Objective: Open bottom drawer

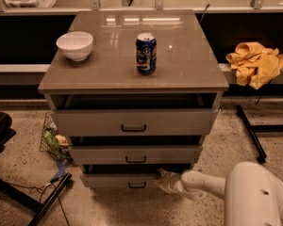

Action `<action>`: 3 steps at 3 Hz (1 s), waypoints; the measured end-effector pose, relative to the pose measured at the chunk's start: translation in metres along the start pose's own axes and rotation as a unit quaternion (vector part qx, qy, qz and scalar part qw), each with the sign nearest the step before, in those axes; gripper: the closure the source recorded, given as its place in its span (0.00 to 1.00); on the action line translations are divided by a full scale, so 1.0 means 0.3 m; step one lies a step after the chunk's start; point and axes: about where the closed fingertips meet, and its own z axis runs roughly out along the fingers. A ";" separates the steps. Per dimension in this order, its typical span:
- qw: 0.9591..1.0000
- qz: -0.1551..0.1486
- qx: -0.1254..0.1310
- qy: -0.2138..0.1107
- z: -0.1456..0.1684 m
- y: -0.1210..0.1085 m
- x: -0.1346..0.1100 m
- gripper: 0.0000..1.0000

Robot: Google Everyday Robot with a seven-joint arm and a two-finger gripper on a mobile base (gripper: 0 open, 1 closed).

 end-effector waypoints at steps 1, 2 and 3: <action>1.000 0.000 0.000 0.000 0.000 0.000 0.000 0.54; 1.000 0.000 0.000 0.000 0.000 0.000 0.000 0.31; 1.000 0.000 0.000 0.000 0.000 0.000 -0.001 0.28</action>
Offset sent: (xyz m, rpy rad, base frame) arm 0.0000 0.0001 0.0000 0.0001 0.0000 0.0001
